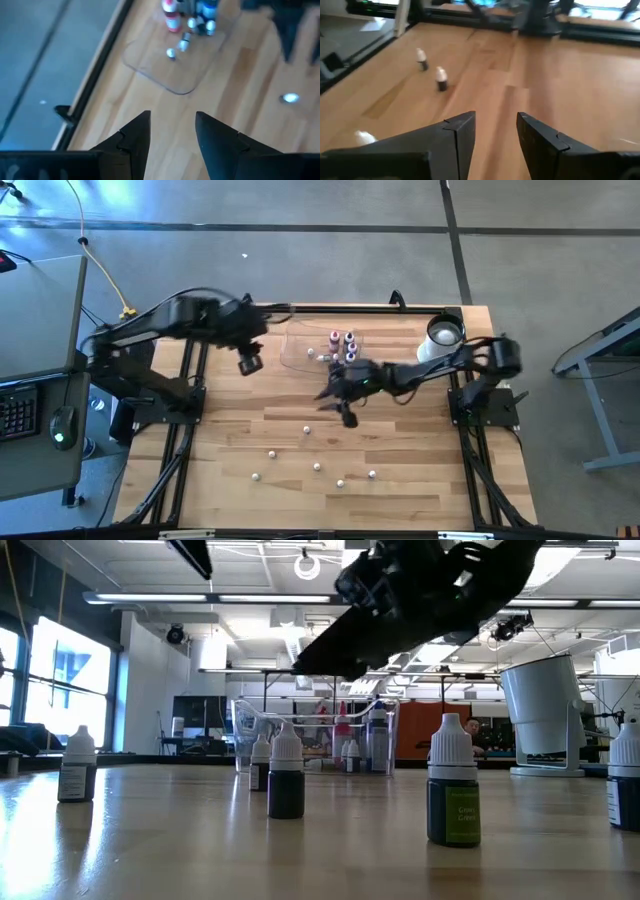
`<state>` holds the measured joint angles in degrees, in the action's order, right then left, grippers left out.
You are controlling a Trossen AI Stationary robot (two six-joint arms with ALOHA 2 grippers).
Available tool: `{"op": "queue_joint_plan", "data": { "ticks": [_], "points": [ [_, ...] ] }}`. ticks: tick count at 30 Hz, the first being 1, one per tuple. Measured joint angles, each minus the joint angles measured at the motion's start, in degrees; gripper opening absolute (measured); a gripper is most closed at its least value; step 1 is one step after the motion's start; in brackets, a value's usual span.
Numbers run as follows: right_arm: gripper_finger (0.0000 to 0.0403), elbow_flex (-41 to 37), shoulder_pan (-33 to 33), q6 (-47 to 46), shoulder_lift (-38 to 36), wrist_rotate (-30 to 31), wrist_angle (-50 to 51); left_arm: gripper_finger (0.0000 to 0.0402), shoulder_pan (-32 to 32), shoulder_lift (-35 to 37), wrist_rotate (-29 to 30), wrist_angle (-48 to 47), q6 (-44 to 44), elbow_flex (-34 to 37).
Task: Pick & Place food coloring
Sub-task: Put the small black food coloring bottle into the transparent bin
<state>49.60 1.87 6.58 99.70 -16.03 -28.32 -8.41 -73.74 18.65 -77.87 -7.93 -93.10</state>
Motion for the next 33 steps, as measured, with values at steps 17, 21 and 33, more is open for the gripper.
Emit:
{"op": "queue_joint_plan", "data": {
  "ticks": [17,21,33],
  "points": [
    [0.0138,7.55,-10.12,-6.59,16.46,14.93,-1.19,0.0152,3.96,16.99,1.23,22.8,-4.41,30.98],
    [0.0138,7.46,-10.27,-6.7,19.85,15.06,-5.23,0.0152,3.96,16.42,-0.1,23.61,-4.57,31.1],
    [0.0127,7.55,-10.25,-10.59,27.26,15.09,-15.23,0.0152,3.96,16.51,-3.82,28.45,-4.61,31.08]
  ]
}}
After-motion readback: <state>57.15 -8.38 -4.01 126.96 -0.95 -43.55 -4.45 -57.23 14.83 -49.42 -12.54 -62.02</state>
